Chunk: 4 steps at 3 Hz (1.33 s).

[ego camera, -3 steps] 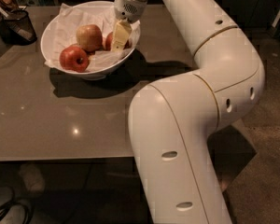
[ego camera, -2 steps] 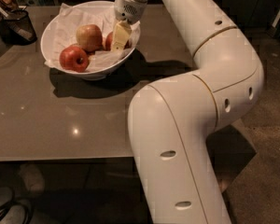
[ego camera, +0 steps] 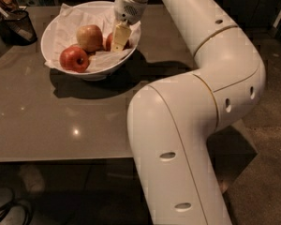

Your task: Pick apple from white bowl

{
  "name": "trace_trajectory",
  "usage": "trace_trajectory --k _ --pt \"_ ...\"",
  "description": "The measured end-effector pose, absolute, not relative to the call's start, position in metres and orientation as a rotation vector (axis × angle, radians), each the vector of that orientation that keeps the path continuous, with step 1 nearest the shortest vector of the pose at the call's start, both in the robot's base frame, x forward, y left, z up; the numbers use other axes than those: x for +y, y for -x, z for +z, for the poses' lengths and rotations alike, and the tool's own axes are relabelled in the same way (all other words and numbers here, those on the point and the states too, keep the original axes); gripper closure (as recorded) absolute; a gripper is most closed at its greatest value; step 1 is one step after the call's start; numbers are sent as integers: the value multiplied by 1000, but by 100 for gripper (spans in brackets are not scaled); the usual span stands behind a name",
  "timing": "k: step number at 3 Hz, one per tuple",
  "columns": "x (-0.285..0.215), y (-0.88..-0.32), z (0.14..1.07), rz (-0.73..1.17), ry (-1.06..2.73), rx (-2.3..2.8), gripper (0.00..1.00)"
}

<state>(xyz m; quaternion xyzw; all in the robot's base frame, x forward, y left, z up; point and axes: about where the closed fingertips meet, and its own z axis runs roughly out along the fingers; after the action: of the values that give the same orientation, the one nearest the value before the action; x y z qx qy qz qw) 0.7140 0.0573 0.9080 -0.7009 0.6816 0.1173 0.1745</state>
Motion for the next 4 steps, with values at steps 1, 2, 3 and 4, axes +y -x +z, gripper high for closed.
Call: trace_trajectory --k 1,2,3,4 --pt "57 -714 908 332 1987 1931 70" --pt "57 -714 908 332 1987 1931 92" --pt "57 -714 908 332 1987 1931 100" --pt "59 -717 916 306 1946 1944 100"
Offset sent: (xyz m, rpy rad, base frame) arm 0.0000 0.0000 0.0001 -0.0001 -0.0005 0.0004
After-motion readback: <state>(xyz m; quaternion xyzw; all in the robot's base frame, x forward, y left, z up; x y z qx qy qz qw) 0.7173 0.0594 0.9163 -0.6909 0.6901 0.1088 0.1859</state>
